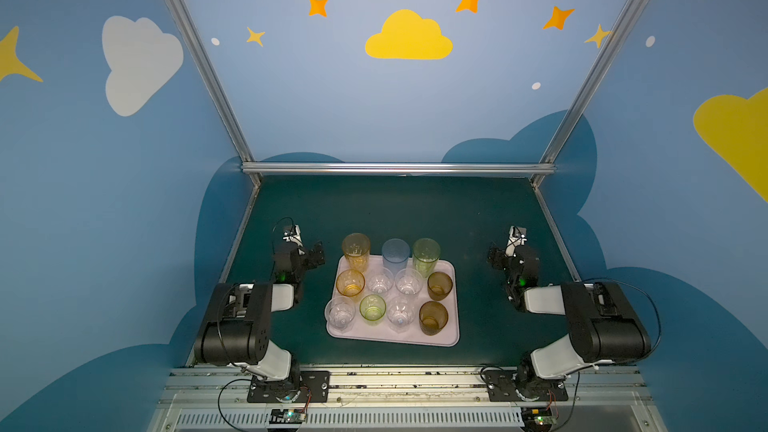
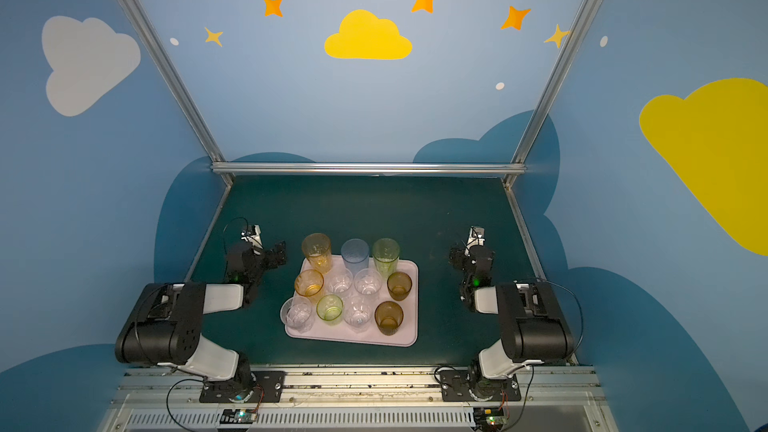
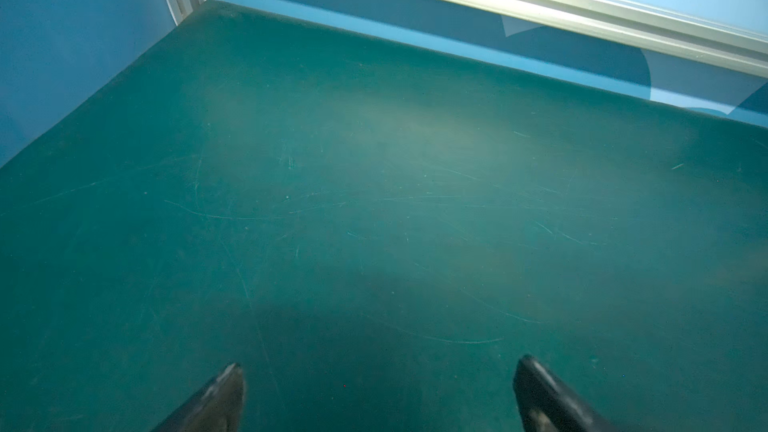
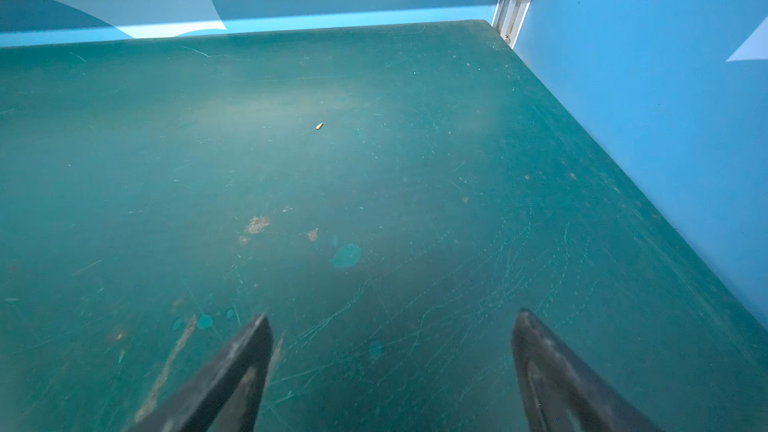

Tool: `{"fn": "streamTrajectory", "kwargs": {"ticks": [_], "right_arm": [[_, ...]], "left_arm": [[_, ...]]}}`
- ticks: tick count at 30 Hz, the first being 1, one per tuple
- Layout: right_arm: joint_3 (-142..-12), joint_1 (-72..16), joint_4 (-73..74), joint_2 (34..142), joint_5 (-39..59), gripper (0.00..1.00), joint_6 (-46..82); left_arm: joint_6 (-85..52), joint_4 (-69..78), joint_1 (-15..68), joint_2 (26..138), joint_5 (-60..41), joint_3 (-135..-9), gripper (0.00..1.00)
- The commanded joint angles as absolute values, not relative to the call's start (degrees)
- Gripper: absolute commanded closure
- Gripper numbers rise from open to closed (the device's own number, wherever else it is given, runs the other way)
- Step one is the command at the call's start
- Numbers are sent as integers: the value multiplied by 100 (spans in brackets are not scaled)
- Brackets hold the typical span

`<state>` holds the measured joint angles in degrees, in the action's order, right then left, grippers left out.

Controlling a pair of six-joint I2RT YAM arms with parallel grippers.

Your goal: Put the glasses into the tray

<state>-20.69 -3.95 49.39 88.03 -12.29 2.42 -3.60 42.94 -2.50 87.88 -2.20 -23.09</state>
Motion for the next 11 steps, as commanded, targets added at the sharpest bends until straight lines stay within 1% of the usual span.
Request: {"fn": "streamTrajectory", "kwargs": {"ticks": [1, 11], "right_arm": [[-2158, -371, 4928, 8721, -1150, 11, 281], [-2145, -363, 4933, 8710, -1139, 11, 281]], "left_arm": [[-277, 4229, -237, 8751, -150, -2447, 0], [-290, 4240, -246, 8729, -180, -2426, 0]]}}
